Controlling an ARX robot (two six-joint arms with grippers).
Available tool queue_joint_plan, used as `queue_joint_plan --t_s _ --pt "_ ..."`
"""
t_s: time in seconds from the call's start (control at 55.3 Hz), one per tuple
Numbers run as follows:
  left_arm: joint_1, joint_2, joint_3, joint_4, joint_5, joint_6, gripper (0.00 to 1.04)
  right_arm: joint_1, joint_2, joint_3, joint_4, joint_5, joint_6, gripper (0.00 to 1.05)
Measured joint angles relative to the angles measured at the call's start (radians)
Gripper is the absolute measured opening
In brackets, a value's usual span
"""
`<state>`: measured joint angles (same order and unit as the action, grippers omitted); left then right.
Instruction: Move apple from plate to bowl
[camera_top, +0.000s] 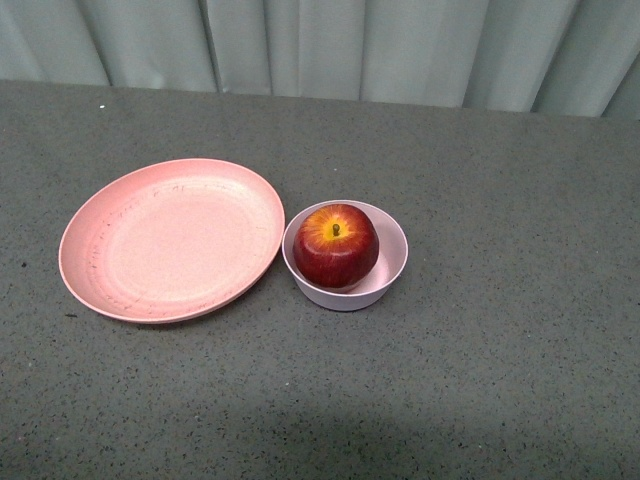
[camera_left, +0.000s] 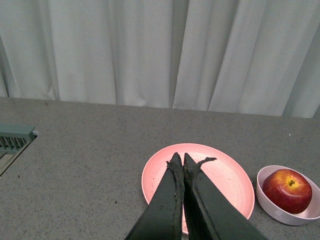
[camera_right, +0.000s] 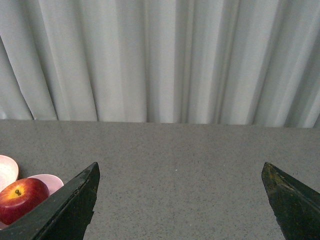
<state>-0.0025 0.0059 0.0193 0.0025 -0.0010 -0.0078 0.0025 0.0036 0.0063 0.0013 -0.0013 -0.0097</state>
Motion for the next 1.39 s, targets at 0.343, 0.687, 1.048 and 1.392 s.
queue_joint_plan --t_s 0.343,0.687,1.048,1.392 --pt "0.000 -0.001 0.000 0.000 0.000 0.001 0.64 0.000 0.000 0.000 0.000 0.000 0.000 0.95" --pt "0.000 -0.001 0.000 0.000 0.000 0.003 0.98 0.000 0.000 0.000 0.000 0.000 0.000 0.95" --pt "0.000 -0.001 0.000 0.000 0.000 0.003 0.98 0.000 0.000 0.000 0.000 0.000 0.000 0.95" --pt "0.000 -0.001 0.000 0.000 0.000 0.003 0.98 0.000 0.000 0.000 0.000 0.000 0.000 0.95"
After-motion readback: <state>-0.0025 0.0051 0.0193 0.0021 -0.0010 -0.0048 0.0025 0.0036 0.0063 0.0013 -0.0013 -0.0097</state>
